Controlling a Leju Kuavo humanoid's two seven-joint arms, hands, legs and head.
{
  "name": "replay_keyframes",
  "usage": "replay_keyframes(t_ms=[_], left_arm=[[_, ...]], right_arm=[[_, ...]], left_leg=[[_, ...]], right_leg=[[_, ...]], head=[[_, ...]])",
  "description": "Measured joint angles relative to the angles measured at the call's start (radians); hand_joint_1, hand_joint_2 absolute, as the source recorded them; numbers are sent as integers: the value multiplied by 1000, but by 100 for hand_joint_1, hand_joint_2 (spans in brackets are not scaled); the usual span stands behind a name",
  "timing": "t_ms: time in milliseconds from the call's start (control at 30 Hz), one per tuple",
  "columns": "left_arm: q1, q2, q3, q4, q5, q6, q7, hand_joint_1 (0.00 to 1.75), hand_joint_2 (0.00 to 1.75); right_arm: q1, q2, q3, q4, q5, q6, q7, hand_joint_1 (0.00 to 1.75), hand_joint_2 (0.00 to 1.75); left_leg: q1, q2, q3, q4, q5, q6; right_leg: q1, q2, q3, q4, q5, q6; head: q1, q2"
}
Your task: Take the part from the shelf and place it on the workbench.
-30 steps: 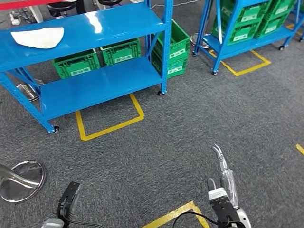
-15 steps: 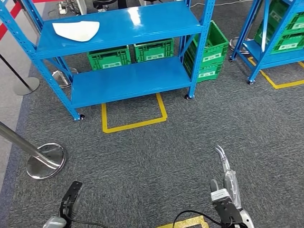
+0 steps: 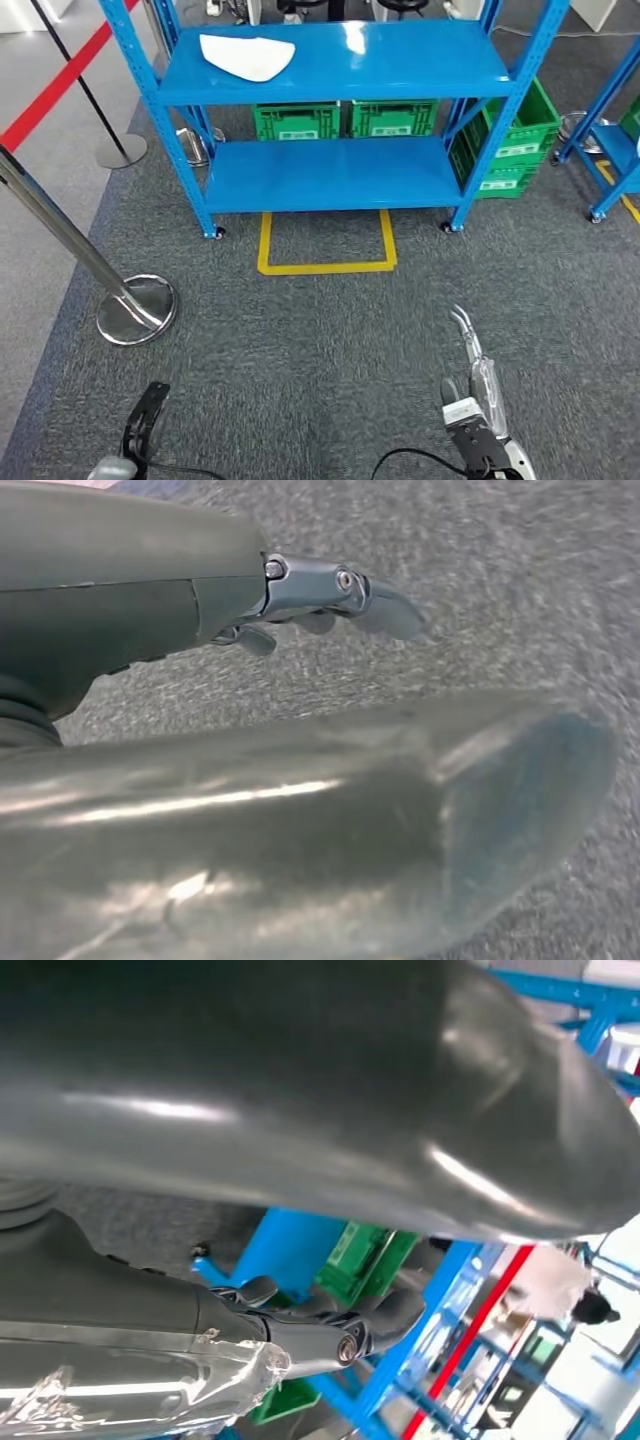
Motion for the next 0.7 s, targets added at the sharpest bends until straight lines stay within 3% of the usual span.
replay_keyframes(t_ms=[33,100,167,200,233,267,300,333,400,433,467,533,600,667,700], left_arm=[[3,1,0,0,4,1,0,0,0],[5,1,1,0,10,3,-1,0,0],[8,2,2,0,13,3,-1,0,0],[12,2,3,0,14,3,-1,0,0],[16,2,3,0,14,3,-2,0,0],[19,1,3,0,14,3,-2,0,0],[21,1,3,0,14,3,-2,0,0],[23,1,3,0,15,3,-2,0,0],[25,4,4,0,16,2,-2,0,0],[24,6,4,-1,16,1,-2,0,0],[22,7,4,-1,17,0,-3,0,0],[16,6,4,-2,19,-3,-4,0,0],[11,5,4,-2,21,-5,-5,0,0],[13,5,4,-2,22,-7,-7,0,0],[15,5,4,-2,22,-9,-8,0,0]], right_arm=[[0,0,0,-1,3,-1,1,0,0],[4,0,-3,-3,-9,1,2,0,0],[11,0,-8,-3,-30,9,2,0,0],[13,0,-10,-3,-37,11,1,0,0],[15,0,-12,-3,-40,12,1,0,0],[16,0,-14,-3,-42,13,1,0,0],[18,0,-15,-3,-43,13,1,0,0],[19,0,-17,-2,-43,13,1,0,0],[20,0,-21,0,-40,16,3,0,0],[19,0,-23,2,-41,20,3,0,0],[16,0,-24,2,-43,28,4,0,0],[12,1,-26,3,-56,47,2,0,0],[12,1,-29,5,-66,60,2,0,0],[13,1,-34,11,-70,63,2,0,0],[12,1,-38,15,-73,63,2,0,0]], left_leg=[[2,-12,10,-1,-4,6],[4,-34,29,-1,-14,16],[4,-58,48,-1,-32,19],[4,-70,63,-1,-44,19],[5,-81,80,-1,-57,17],[6,-90,101,-1,-72,14],[7,-98,120,-1,-88,10],[8,-104,138,4,-106,5],[6,-109,166,4,-141,-6],[5,-109,176,7,-148,-11],[5,-108,180,11,-146,-16],[7,-86,153,80,-117,-27],[8,-59,69,200,-112,-41],[10,-52,-28,284,-173,-49],[11,-51,-65,295,-212,-50]], right_leg=[[-2,23,-12,26,-9,3],[-5,74,-86,146,-43,3],[-4,91,-180,261,-91,3],[-4,92,-211,278,-104,5],[-5,93,-226,262,-100,6],[-6,94,-231,221,-76,8],[-8,95,-228,165,-25,11],[-10,95,-227,107,43,11],[-10,98,-220,45,132,0],[-8,101,-215,37,141,-10],[-7,105,-203,39,129,-21],[-9,113,-173,32,110,-36],[-10,120,-136,22,88,-46],[-11,129,-94,9,61,-48],[-12,135,-70,1,48,-48]], head=[[2,0],[9,0],[13,0],[13,0],[13,0],[14,0],[15,0],[18,0],[22,0],[24,0],[22,0],[19,0],[15,0],[13,0],[12,0]])
